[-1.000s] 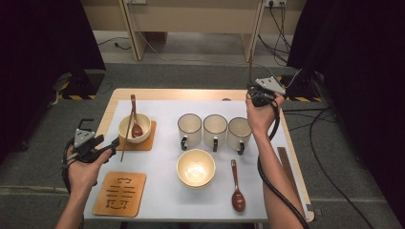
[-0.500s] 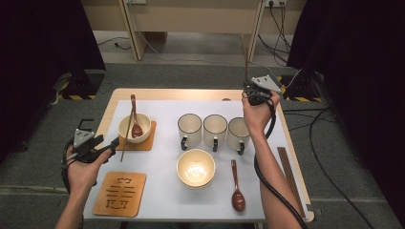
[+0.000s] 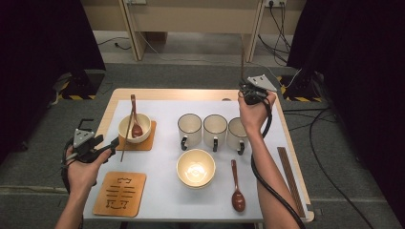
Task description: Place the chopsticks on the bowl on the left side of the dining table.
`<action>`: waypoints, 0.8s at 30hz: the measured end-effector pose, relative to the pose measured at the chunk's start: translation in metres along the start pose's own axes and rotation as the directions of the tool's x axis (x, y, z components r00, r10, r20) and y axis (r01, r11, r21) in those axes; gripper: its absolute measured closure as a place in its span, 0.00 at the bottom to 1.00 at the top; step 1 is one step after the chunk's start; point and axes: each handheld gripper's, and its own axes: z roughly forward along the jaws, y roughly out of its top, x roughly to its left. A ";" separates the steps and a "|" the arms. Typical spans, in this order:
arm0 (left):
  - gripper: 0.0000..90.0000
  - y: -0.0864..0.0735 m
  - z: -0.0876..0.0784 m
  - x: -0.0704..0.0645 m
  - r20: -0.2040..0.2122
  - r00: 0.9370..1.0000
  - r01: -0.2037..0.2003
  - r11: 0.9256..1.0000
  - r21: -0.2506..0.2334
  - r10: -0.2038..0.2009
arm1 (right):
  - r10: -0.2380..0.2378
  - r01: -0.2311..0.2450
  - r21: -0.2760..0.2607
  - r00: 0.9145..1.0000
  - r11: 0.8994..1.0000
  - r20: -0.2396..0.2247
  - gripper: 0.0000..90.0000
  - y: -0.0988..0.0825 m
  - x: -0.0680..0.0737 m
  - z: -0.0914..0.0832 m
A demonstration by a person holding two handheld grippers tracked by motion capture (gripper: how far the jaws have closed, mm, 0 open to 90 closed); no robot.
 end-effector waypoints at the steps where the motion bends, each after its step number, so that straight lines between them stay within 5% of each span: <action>1: 0.41 0.000 0.000 0.000 0.000 1.000 0.000 1.000 0.000 0.000 | 0.000 0.000 -0.001 1.000 1.000 -0.002 0.95 0.000 0.000 0.000; 24: 0.41 0.001 0.000 -0.002 0.005 1.000 -0.003 1.000 0.001 0.003 | 0.003 -0.003 -0.006 1.000 1.000 -0.027 0.95 0.002 0.013 0.007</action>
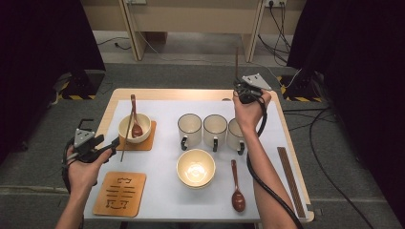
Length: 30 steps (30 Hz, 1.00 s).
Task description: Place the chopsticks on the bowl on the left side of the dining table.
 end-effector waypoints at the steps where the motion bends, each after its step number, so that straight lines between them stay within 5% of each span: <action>1: 0.41 0.000 0.000 0.000 -0.001 1.000 0.001 1.000 -0.002 -0.001 | -0.003 0.003 0.001 1.000 1.000 -0.003 0.95 0.000 0.000 0.000; 30: 0.41 0.001 -0.001 0.000 -0.001 1.000 -0.003 1.000 -0.008 0.003 | -0.010 0.010 0.001 1.000 1.000 -0.029 0.95 0.001 0.016 0.009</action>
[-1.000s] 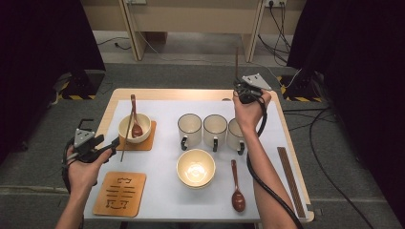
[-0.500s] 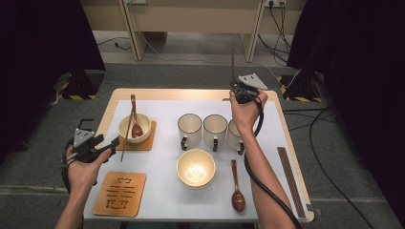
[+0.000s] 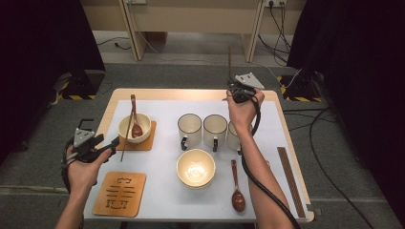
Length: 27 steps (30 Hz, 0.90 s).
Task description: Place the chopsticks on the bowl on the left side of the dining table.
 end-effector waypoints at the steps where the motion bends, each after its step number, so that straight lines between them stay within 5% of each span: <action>1: 0.41 0.000 0.000 0.000 0.000 1.000 0.000 1.000 0.000 0.000 | 0.002 -0.002 -0.001 1.000 1.000 -0.003 0.95 0.000 0.001 0.000; 27: 0.41 0.001 -0.001 -0.001 0.003 1.000 0.000 1.000 -0.004 0.000 | -0.012 0.012 0.010 0.999 1.000 -0.030 0.95 -0.001 0.018 0.009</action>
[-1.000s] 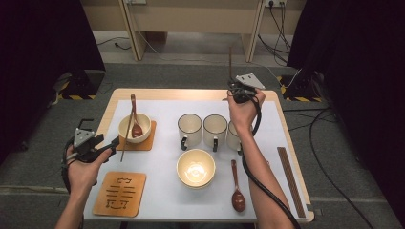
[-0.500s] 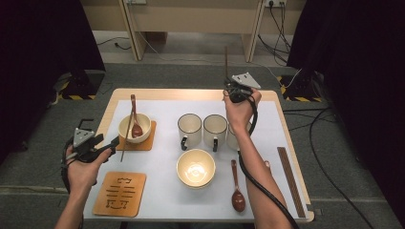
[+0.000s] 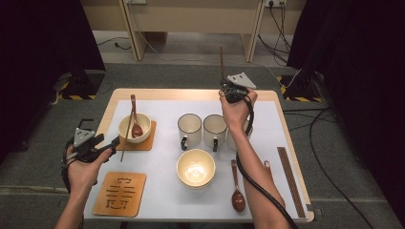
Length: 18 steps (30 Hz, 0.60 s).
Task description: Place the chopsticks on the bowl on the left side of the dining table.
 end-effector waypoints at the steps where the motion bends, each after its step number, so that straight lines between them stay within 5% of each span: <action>1: 0.41 0.000 0.000 0.000 0.000 1.000 -0.001 1.000 0.000 0.001 | -0.002 0.002 -0.001 1.000 1.000 -0.001 0.95 0.000 0.001 0.001; 18: 0.41 0.001 0.000 -0.001 0.006 1.000 -0.001 1.000 -0.006 0.001 | -0.020 0.021 0.004 1.000 1.000 -0.024 0.95 -0.002 0.013 0.006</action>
